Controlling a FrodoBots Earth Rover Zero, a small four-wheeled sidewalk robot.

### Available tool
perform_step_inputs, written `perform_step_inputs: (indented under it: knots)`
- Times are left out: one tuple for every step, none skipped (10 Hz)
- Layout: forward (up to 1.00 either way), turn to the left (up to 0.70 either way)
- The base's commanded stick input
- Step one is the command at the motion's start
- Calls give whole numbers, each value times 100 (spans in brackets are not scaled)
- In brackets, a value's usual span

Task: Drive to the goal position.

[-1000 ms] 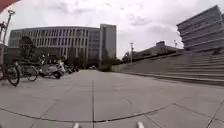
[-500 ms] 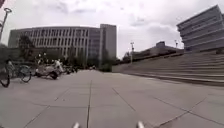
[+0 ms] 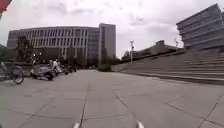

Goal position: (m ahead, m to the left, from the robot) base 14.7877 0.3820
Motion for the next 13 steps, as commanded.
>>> perform_step_inputs:
  knots:
    - [70, 14]
    - [70, 14]
    - [70, 14]
    - [70, 14]
    - [70, 14]
    - [70, 14]
    - [70, 14]
    - [70, 14]
    - [70, 14]
    - [70, 14]
    - [70, 14]
    - [70, 14]
    - [70, 13]
